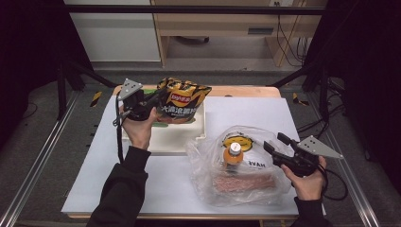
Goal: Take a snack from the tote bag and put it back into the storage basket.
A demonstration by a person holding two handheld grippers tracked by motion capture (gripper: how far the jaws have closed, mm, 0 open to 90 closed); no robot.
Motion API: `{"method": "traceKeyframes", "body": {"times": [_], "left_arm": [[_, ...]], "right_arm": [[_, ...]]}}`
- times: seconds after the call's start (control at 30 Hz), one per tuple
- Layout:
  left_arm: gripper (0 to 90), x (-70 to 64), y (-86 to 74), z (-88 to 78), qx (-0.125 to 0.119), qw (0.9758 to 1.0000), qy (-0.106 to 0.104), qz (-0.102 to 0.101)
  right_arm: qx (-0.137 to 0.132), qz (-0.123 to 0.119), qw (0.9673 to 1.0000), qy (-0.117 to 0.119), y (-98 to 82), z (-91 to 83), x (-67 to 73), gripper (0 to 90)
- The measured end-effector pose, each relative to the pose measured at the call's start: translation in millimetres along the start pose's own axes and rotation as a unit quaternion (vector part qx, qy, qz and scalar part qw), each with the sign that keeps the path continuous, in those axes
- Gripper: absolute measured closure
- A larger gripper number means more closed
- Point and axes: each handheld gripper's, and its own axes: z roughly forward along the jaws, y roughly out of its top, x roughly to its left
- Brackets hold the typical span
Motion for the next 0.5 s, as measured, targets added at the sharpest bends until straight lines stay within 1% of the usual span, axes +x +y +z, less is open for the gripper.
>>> {"method": "traceKeyframes", "body": {"times": [0.2,0.3,0.43,0.5], "left_arm": [[90.0,7.8,-10.6,22.4,0.013,0.9998,0.004,-0.016],[90.0,10.4,-15.5,31.2,0.018,0.9996,0.003,-0.02],[90.0,14.2,-22.3,42.2,0.026,0.9992,-0.002,-0.031],[90.0,17.3,-25.5,46.8,0.029,0.9986,-0.007,-0.044]], "right_arm": [[0.002,0.003,1.0,-0.004,-2.5,-0.3,-3.1,36.1],[0.002,0.004,1.0,-0.003,-3.0,0.1,-3.4,36.1],[0.007,0.003,1.0,-0.002,-4.1,1.3,-3.4,36.1],[0.007,0.002,1.0,-0.004,-4.1,1.3,-3.8,36.1]]}}
